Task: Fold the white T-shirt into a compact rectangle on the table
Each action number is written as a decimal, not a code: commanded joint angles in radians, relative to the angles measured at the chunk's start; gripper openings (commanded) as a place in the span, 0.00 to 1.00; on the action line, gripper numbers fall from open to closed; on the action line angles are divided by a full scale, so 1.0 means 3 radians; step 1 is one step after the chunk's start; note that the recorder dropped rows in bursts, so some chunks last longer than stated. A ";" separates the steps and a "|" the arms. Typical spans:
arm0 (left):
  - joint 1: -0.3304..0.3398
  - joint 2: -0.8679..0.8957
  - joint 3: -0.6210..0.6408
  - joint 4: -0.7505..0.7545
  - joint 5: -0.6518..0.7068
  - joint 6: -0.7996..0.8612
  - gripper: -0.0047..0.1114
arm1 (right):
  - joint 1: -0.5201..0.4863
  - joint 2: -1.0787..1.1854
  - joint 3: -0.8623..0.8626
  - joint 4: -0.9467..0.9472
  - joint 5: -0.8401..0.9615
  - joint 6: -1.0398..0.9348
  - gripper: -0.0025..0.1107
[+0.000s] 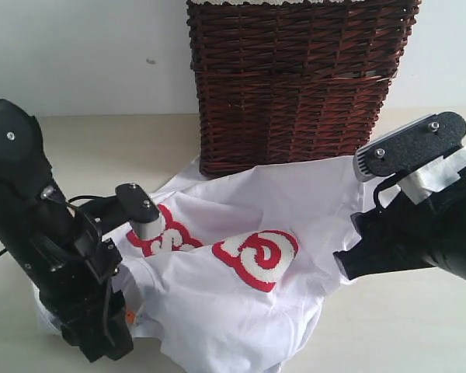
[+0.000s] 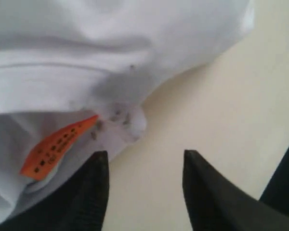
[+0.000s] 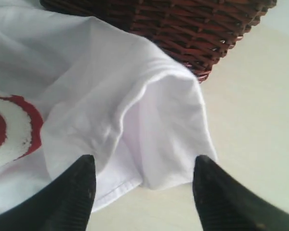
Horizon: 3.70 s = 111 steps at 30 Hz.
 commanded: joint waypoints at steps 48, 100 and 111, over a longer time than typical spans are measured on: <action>0.0917 -0.0420 -0.0392 0.1191 -0.0227 -0.1827 0.04 | -0.0014 -0.0032 0.0048 -0.0012 0.0408 -0.0116 0.46; 0.0856 0.0737 -0.0327 0.1891 0.0211 -0.2211 0.04 | -0.0014 -0.0699 0.0301 -0.0012 0.0973 -0.0450 0.65; 0.0856 0.0340 -0.0474 0.1876 -0.0042 -0.2211 0.04 | -0.0014 -0.0476 0.0383 -0.0012 0.1094 -0.0022 0.65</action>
